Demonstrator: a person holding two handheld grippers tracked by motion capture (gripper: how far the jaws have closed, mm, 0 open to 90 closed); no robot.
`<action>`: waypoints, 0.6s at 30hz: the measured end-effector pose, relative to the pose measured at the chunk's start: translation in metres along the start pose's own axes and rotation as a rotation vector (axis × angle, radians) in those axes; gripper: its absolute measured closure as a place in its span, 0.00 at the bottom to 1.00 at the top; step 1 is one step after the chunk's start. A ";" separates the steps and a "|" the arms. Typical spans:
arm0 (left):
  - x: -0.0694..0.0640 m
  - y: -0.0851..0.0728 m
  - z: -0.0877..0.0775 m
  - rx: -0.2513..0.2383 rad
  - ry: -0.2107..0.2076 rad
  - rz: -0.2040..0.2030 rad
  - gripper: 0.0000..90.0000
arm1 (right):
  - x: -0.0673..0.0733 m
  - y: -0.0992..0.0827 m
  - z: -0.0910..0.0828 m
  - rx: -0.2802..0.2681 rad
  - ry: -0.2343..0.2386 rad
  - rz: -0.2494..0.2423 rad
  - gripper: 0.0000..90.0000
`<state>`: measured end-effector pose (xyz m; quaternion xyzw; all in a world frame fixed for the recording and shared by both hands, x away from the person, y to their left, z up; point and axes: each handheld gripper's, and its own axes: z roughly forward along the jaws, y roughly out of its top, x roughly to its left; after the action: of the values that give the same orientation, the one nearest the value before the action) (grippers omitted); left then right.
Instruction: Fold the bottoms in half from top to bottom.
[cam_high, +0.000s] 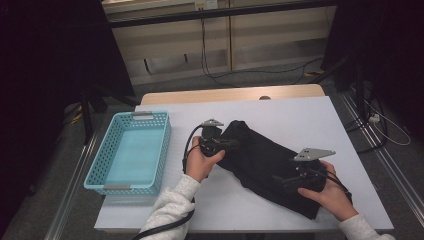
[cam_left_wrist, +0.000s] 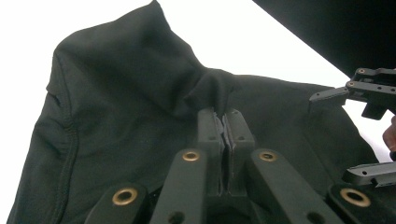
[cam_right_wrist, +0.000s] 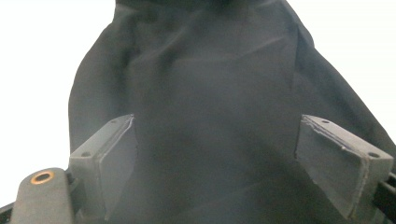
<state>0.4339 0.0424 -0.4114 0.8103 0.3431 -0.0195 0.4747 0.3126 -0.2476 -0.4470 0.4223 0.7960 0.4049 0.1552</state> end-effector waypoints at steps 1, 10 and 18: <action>0.000 0.000 0.000 0.001 -0.002 0.003 0.97 | 0.000 0.000 0.000 0.000 0.000 0.000 0.14; -0.005 0.001 0.000 0.003 -0.017 0.016 0.97 | -0.001 0.000 -0.001 -0.002 -0.004 0.001 0.14; -0.009 0.001 0.002 0.010 -0.029 0.023 0.97 | -0.002 0.000 -0.002 -0.006 -0.009 0.008 0.14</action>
<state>0.4282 0.0357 -0.4084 0.8162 0.3269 -0.0276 0.4756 0.3131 -0.2502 -0.4461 0.4269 0.7922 0.4062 0.1585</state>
